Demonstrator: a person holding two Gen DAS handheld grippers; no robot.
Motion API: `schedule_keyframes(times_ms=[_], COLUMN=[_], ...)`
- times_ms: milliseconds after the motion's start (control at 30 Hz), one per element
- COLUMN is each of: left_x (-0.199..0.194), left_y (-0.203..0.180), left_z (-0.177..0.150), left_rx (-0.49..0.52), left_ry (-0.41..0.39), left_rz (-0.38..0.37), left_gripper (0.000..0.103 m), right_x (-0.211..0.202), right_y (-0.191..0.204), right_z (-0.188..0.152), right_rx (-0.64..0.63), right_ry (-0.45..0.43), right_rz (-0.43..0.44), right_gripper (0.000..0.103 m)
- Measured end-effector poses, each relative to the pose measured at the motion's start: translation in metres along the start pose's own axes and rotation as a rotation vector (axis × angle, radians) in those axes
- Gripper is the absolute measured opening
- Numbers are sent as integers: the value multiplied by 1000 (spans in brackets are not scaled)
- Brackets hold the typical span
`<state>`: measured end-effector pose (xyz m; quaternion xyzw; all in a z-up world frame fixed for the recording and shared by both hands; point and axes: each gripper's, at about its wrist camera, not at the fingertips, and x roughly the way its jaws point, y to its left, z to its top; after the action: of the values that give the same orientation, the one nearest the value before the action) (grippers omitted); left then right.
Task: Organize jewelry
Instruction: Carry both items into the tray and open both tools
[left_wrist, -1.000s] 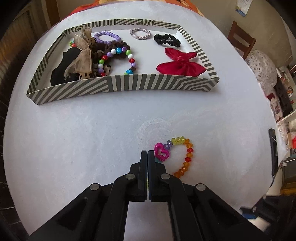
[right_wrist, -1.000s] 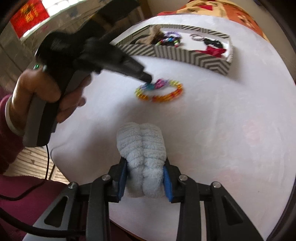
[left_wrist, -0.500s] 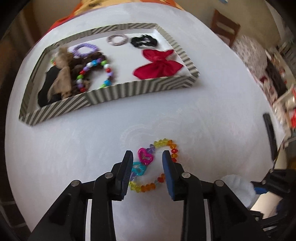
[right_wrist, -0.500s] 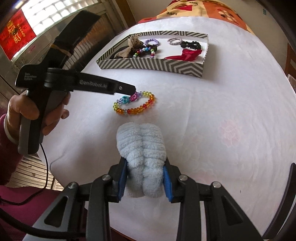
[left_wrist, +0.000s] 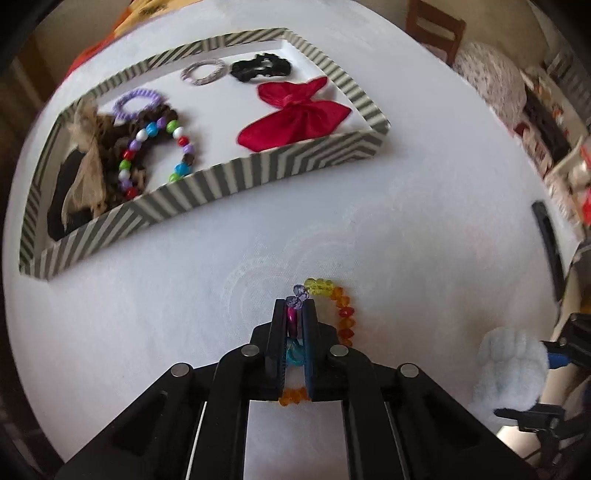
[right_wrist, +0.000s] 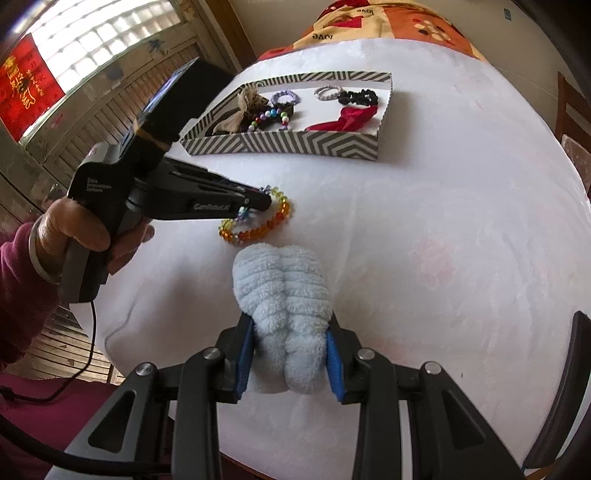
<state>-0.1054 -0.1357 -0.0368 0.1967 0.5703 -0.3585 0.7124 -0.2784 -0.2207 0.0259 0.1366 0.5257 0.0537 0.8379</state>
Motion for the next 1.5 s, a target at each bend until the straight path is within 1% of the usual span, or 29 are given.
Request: schedule_keyframes(times_ms=[100, 200, 300, 533, 700, 833, 1033, 1367, 1500], left_x=[-20, -41, -64, -100, -108, -106, -88, -37, -12], left_y=[6, 10, 12, 19, 25, 24, 24, 33, 51], left_z=[-3, -2, 5, 34, 55, 68, 92, 148, 171], left_rx=[-38, -52, -60, -79, -91, -88, -105, -138, -175], left_ry=[-34, -70, -113, -204, -239, -248, -226, -174, -146], left_rz=[-27, -34, -34, 3, 36, 55, 58, 58, 58], left_gripper=[0, 0, 0, 0, 0, 0, 0, 0, 0], right_x=[-3, -5, -8, -16, -18, -16, -8, 16, 33], right_y=[1, 2, 1, -6, -13, -24, -44, -72, -76], right_z=[7, 15, 28, 66, 97, 123, 153, 184, 198], right_rx=[-12, -24, -32, -43, -52, -46, -38, -11, -15], right_ry=[-10, -19, -35, -88, -118, -131, -126, -99, -78], right_rz=[0, 1, -2, -5, -28, -45, -62, -49, -31], right_gripper=[35, 35, 35, 35, 35, 35, 35, 35, 35])
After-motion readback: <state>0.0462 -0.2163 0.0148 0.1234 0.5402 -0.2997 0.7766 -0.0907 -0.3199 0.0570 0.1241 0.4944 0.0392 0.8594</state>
